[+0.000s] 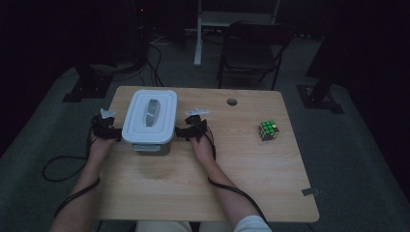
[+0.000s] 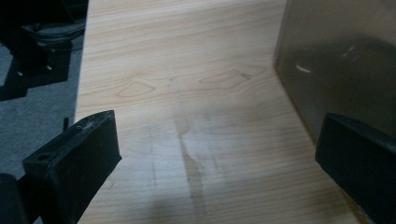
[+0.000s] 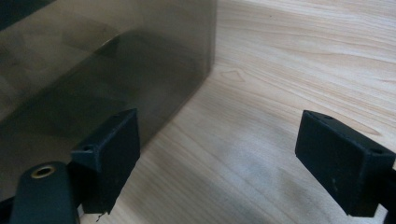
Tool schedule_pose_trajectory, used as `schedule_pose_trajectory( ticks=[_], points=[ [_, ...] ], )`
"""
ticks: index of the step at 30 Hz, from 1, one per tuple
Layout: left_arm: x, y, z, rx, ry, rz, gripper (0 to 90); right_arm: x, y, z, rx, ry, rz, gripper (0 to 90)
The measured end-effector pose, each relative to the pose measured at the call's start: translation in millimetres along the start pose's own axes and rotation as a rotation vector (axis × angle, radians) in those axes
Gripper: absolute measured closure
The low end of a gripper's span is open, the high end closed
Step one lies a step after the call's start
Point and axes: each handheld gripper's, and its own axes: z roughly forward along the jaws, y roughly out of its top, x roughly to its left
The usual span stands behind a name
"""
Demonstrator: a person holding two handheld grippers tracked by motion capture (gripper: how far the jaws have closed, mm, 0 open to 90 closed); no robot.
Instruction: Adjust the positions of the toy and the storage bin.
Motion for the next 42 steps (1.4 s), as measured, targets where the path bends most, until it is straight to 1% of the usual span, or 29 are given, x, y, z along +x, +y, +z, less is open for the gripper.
schedule_pose_trajectory(
  ticks=[2,3,4,5,6,7,8,9,10,11,12,13,14,16,19,20,26,27,30,31,32,33,34,37,38,42],
  points=[
    [-1.0,-0.6,-0.2,-0.004,-0.001,-0.001,0.6,0.5,0.0,-0.5,0.001,0.001,-0.004,13.8],
    [-1.8,-1.7,-0.1,-0.001,-0.010,-0.013,0.6,0.1,0.3,-2.6,-0.012,0.010,-0.003,13.5],
    [-1.8,-1.7,-0.1,-0.001,-0.010,-0.013,0.6,-0.2,0.5,-3.7,-0.016,0.016,0.004,13.5],
    [-2.5,-2.4,0.1,0.000,-0.014,-0.021,0.6,-0.2,0.5,-3.7,-0.016,0.016,0.004,13.5],
    [-3.4,-2.9,0.2,0.001,-0.022,-0.025,0.6,-0.8,0.2,-6.1,-0.031,0.018,0.002,13.5],
    [-4.7,-3.3,0.2,0.003,-0.031,-0.029,0.6,-0.8,0.2,-6.1,-0.031,0.018,0.002,13.5],
    [-7.7,-3.8,0.2,0.002,-0.048,-0.023,0.6,-1.7,-1.0,-7.5,-0.035,0.014,-0.004,13.7],
    [-7.7,-3.8,0.2,0.002,-0.048,-0.023,0.6,-2.7,-1.5,-7.9,-0.037,0.014,-0.005,13.8],
    [-11.9,-3.4,0.5,0.006,-0.069,-0.015,0.6,-4.5,-2.4,-8.7,-0.040,0.021,-0.001,14.1],
    [-14.5,-2.9,0.6,0.005,-0.076,-0.007,0.6,-5.8,-3.1,-9.2,-0.042,0.024,0.003,14.2],
    [-14.5,-2.9,0.6,0.005,-0.076,-0.007,0.6,-5.8,-3.1,-9.2,-0.042,0.024,0.003,14.2],
    [-18.1,-1.8,0.5,0.010,-0.065,0.007,0.6,-7.4,-4.1,-10.4,-0.048,0.026,0.009,14.7],
    [-20.1,-0.8,0.5,0.009,-0.061,0.011,0.6,-10.4,-5.7,-12.7,-0.050,0.025,0.014,14.8],
    [-23.7,0.9,1.0,0.008,-0.058,0.006,0.6,-12.2,-6.9,-14.1,-0.046,0.027,0.019,15.0],
    [-24.6,1.4,1.3,0.011,-0.057,0.004,0.6,-14.0,-7.9,-15.3,-0.040,0.033,0.020,15.1],
    [-27.6,2.5,2.0,0.010,-0.057,-0.005,0.6,-15.1,-9.6,-17.7,-0.031,0.029,0.017,15.4],
    [-37.6,5.1,4.6,0.024,-0.062,0.011,0.6,-18.9,-11.2,-25.0,-0.033,0.021,0.010,16.6],
    [-39.9,5.4,5.1,0.023,-0.060,0.012,0.7,-21.3,-12.1,-28.6,-0.035,0.020,0.019,16.7],
    [-47.2,6.9,7.2,0.021,-0.067,0.012,0.7,-24.1,-13.5,-32.3,-0.032,0.011,0.021,16.9],
    [-49.5,7.6,8.0,0.021,-0.071,0.014,0.7,-26.4,-16.0,-36.4,-0.042,-0.003,0.012,16.9],
    [-51.7,8.5,8.9,0.019,-0.070,0.018,0.7,-26.4,-16.0,-36.4,-0.042,-0.003,0.012,16.9],
    [-53.3,9.5,9.6,0.022,-0.074,0.022,0.7,-30.5,-18.5,-40.2,-0.040,0.006,0.014,16.9],
    [-58.4,11.0,11.2,0.022,-0.082,0.028,0.7,-32.5,-19.5,-42.0,-0.039,0.006,0.017,16.9],
    [-61.0,12.0,11.9,0.022,-0.083,0.033,0.7,-34.5,-20.3,-43.8,-0.038,0.005,0.020,16.9],
    [-66.2,13.9,13.0,0.025,-0.087,0.044,0.7,-36.3,-21.1,-45.8,-0.036,0.001,0.023,16.9],
    [-75.7,17.4,15.9,0.029,-0.097,0.055,0.7,-44.3,-26.2,-56.2,-0.039,-0.007,0.027,16.9]
  ],
)
